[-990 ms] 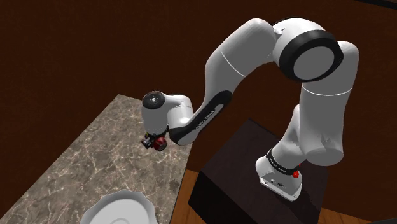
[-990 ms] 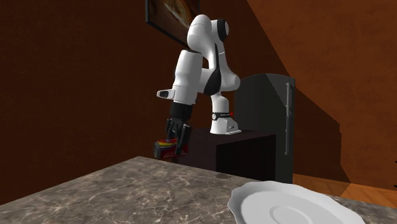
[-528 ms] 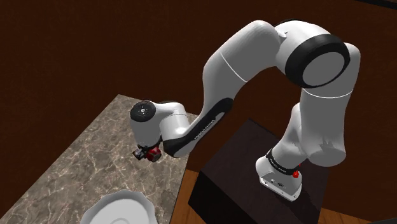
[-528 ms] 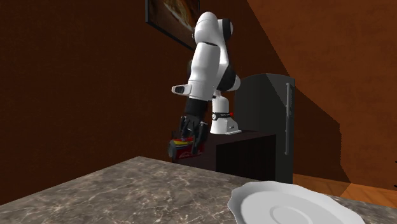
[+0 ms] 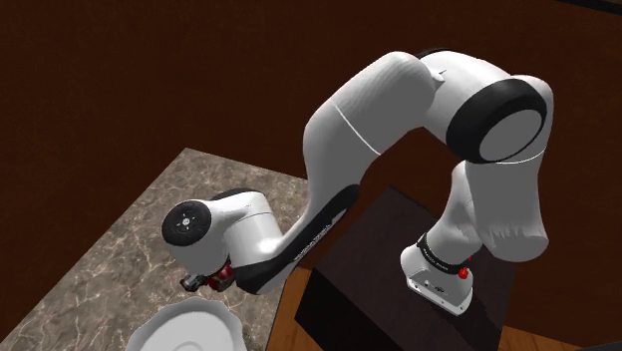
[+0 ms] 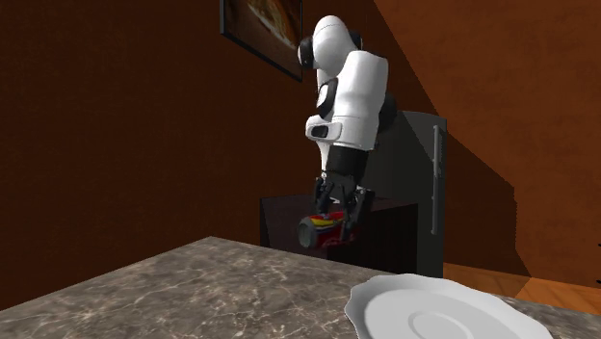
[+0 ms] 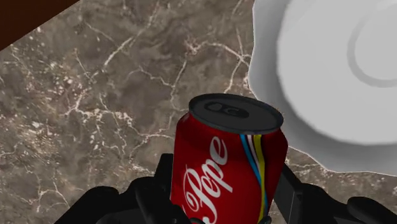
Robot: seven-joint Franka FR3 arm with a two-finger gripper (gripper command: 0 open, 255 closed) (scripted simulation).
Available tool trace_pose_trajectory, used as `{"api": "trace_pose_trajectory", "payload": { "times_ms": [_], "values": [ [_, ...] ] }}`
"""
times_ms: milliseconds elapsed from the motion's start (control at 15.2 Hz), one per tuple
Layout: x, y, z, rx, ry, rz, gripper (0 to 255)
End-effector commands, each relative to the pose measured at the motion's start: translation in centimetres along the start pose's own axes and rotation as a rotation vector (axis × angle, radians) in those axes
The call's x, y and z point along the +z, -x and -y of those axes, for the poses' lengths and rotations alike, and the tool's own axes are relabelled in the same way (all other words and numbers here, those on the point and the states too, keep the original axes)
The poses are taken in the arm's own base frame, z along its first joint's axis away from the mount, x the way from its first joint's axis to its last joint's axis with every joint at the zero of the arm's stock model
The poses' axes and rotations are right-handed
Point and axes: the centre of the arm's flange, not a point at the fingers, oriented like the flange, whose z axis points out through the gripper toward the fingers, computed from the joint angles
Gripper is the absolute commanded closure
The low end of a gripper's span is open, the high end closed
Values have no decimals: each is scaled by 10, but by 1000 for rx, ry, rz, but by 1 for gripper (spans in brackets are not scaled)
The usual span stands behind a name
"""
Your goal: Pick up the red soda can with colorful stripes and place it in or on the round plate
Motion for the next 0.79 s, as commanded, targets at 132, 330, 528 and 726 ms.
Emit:
{"api": "trace_pose_trajectory", "payload": {
  "times_ms": [132, 330, 528, 726],
  "values": [
    [-8, 23, 45, 2, 0, 0, 255],
    [-16, 40, 80, 2, 0, 0, 255],
    [-24, 56, 115, 2, 0, 0, 255],
    [-32, 73, 150, 2, 0, 0, 255]
  ]
}}
